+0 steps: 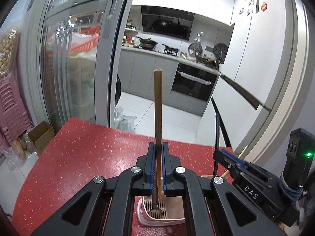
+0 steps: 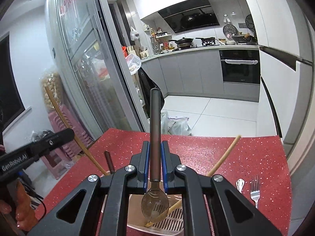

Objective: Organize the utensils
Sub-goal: 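Lower the spoon into the holder with the right tool while the left tool releases the chopstick there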

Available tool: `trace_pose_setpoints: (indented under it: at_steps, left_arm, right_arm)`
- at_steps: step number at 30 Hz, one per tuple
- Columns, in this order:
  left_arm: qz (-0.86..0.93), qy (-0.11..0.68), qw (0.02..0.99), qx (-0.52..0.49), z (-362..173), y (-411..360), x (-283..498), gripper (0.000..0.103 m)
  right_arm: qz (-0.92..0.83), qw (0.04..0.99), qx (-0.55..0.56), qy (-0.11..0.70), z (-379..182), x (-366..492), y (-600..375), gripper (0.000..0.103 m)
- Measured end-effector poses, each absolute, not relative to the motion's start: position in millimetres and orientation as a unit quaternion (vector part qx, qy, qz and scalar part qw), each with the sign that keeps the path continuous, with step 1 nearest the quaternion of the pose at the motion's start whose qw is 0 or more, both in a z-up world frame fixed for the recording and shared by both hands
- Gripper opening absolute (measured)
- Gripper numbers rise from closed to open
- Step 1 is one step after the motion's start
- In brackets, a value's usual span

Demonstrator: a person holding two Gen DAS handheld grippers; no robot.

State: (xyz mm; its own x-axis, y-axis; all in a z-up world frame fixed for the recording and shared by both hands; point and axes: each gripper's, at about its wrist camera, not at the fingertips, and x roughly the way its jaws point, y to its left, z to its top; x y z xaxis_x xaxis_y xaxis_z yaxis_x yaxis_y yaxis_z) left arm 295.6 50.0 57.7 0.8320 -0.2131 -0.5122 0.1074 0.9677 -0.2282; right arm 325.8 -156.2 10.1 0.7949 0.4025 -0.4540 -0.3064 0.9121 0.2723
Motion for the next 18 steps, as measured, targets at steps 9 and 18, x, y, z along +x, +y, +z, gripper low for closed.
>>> trace_pose_setpoints:
  at_steps: [9,18]
  left_arm:
    - [-0.079,0.305,0.947,-0.060,17,30,292,0.028]
    - [-0.051,0.297,0.953,-0.033,10,29,284,0.028]
  right_arm:
    - [0.190,0.944,0.073,0.261,-2,314,-156,0.012]
    - [0.183,0.934,0.085,0.295,-11,304,-172,0.013]
